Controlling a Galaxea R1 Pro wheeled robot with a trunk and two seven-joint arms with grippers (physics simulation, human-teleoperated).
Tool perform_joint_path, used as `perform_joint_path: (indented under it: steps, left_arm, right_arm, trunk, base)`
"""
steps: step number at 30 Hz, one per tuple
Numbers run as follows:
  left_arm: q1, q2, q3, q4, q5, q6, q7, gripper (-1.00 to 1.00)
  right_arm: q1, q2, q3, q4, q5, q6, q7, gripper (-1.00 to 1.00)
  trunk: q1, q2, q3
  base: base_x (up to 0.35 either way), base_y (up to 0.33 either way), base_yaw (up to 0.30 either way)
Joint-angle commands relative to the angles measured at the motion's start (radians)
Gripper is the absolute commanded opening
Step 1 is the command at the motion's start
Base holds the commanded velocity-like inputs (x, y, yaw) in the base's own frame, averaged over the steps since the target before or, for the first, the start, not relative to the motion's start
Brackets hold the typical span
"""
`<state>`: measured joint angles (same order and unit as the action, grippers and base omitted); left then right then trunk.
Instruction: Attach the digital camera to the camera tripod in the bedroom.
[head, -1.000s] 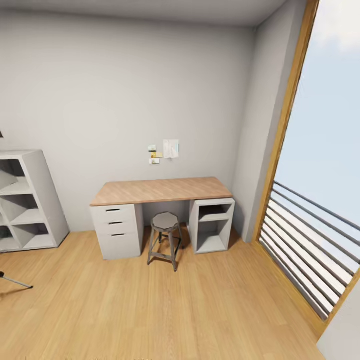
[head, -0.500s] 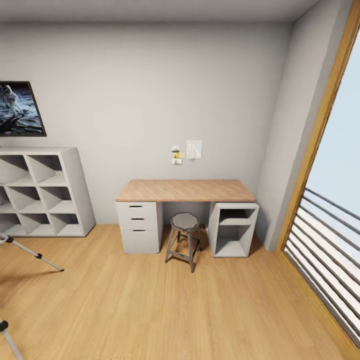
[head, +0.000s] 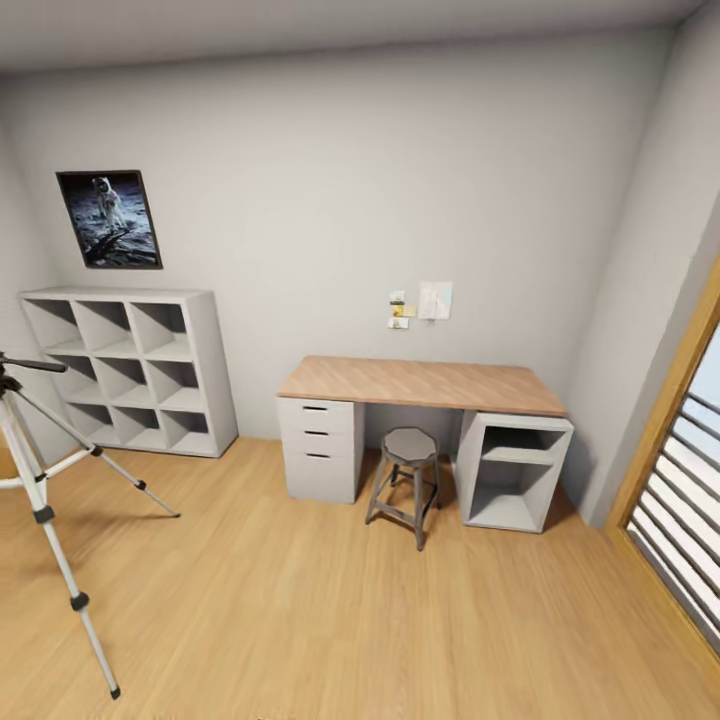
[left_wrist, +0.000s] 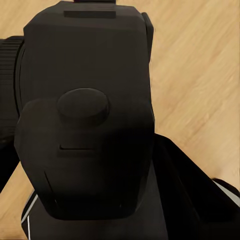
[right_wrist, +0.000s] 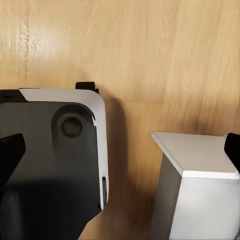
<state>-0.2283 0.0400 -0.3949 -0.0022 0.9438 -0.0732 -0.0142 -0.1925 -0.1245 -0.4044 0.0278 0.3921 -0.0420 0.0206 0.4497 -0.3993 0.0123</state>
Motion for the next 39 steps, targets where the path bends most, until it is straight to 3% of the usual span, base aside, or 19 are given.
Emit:
perform_joint_path:
  steps: [1, 39]
  left_arm:
    - [0.0, 0.0, -0.009, 0.001, 0.007, -0.002, -0.001, -1.0]
    - [0.0, 0.001, -0.008, 0.001, 0.007, -0.002, 0.007, -1.0]
  right_arm:
    - [-0.001, -0.001, -0.008, 0.003, 0.007, -0.004, 0.002, 1.0]
    - [-0.001, -0.002, -0.01, -0.005, 0.005, -0.013, -0.002, 1.0]
  trunk:
    - [0.0, -0.001, 0.0]
    - [0.0, -0.001, 0.0]
  base:
    - [0.0, 0.0, 0.3]
    - [0.0, 0.0, 0.3]
